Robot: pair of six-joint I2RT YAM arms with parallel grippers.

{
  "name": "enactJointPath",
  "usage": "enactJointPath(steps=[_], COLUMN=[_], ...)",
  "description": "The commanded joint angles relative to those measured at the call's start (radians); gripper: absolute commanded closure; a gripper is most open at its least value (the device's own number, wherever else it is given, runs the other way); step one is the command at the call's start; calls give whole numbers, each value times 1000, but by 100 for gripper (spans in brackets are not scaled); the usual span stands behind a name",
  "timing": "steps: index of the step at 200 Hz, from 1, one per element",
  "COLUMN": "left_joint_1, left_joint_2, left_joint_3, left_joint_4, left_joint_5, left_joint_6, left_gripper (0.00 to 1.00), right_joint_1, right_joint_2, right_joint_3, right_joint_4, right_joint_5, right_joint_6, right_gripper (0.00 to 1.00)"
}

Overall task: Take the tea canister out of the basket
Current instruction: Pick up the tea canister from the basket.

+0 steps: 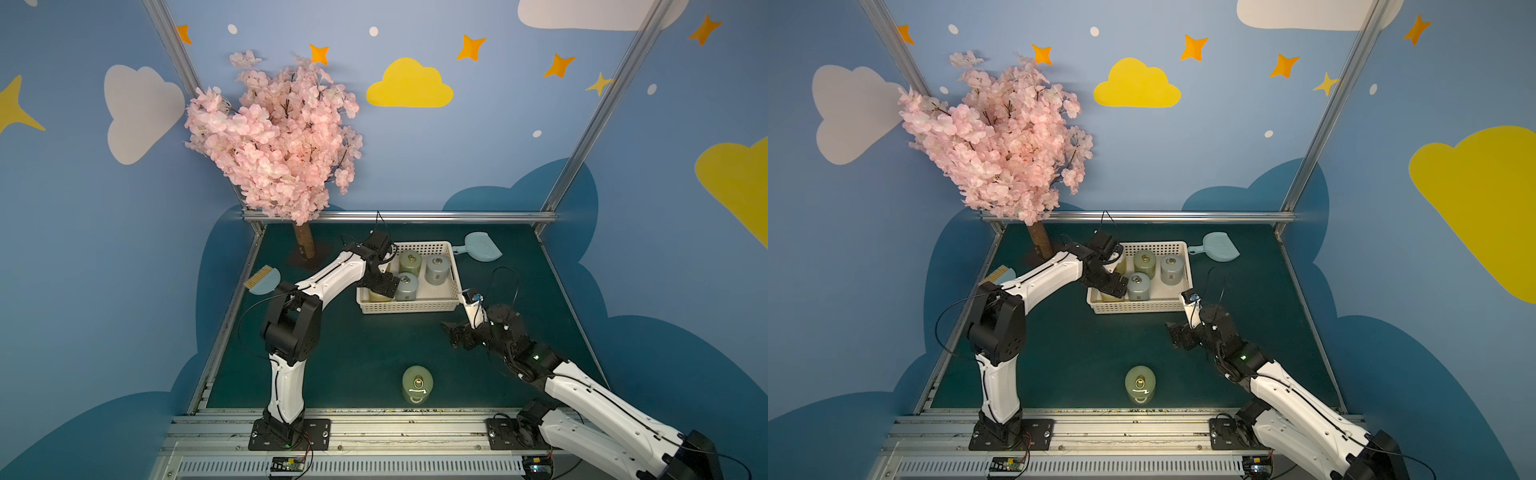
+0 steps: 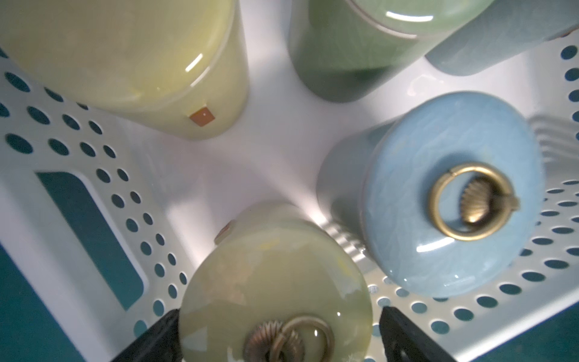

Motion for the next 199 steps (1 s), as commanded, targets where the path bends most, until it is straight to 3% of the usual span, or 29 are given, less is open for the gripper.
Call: enactJointPath(steps=[1, 68, 199], left_joint_1=[-2, -2, -2], left_joint_2=[19, 36, -29], left_joint_3=[24, 30, -6], left_joint_4=[-19, -19, 42], left_joint_5=[-4, -29, -24], left_joint_6=[12, 10, 1], left_gripper=[5, 12, 46], right_joint_1=[-3, -3, -3], right_joint_2=[4, 11, 13], right_joint_3=[6, 7, 10], right_joint_4=[24, 25, 16], right_joint_5=[-4, -8, -3], right_joint_6=[-5, -7, -4], right_gripper=[1, 2, 1])
